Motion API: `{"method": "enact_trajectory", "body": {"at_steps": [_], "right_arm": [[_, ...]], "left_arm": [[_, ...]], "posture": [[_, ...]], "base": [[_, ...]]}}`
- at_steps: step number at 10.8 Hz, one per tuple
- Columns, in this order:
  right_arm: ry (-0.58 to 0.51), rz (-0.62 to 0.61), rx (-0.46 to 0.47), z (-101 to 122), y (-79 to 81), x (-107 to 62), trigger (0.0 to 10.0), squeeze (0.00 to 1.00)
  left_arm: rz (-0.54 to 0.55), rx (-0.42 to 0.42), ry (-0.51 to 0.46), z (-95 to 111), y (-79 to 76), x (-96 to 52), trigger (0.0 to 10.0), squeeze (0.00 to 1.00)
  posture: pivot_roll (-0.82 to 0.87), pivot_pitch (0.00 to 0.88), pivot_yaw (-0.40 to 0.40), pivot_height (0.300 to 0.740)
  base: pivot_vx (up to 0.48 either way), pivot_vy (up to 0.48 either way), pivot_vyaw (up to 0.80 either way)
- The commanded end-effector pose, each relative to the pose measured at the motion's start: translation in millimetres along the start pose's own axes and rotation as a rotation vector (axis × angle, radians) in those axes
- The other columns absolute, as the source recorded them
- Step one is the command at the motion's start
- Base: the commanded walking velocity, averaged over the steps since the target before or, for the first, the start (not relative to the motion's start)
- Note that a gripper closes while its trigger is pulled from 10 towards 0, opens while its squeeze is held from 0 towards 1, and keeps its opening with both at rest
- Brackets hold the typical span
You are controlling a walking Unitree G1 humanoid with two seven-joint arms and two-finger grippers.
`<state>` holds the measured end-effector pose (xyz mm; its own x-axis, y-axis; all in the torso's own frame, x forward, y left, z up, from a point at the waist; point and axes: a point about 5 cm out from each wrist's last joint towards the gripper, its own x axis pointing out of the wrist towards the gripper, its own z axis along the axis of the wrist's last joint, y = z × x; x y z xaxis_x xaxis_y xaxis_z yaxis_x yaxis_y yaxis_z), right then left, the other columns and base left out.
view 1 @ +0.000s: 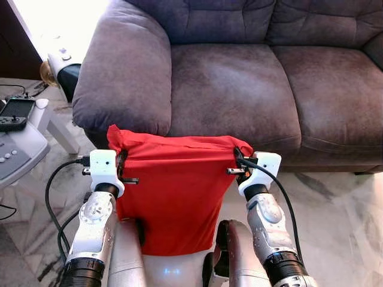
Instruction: Move the pillow to the sofa from floor
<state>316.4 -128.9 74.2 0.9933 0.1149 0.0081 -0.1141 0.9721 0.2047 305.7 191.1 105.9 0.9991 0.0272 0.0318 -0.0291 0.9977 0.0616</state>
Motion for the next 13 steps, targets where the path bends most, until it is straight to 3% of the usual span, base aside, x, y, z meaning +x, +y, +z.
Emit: {"method": "enact_trajectory", "body": {"at_steps": [1, 7, 13], "right_arm": [[-0.087, -0.109, 0.009, 16.2, -24.5, 0.1, 10.0, 0.0], [-0.088, -0.109, 0.007, 16.4, -25.6, 1.4, 10.0, 0.0], [-0.087, -0.109, 0.002, 16.6, -27.0, 2.1, 10.0, 0.0]], "left_arm": [[0.079, 0.008, -0.141, 26.7, 21.3, 5.2, 10.0, 0.0], [0.079, 0.004, -0.141, 26.6, 20.5, 6.7, 10.0, 0.0], [0.08, -0.016, -0.144, 25.4, 18.6, 7.5, 10.0, 0.0]], "posture": [[0.17, 0.123, -0.072, 0.634], [0.17, 0.122, -0.076, 0.724], [0.17, 0.12, -0.08, 0.732]], "base": [[0.0, 0.0, 0.0], [0.0, 0.0, 0.0], [0.0, 0.0, 0.0]]}}
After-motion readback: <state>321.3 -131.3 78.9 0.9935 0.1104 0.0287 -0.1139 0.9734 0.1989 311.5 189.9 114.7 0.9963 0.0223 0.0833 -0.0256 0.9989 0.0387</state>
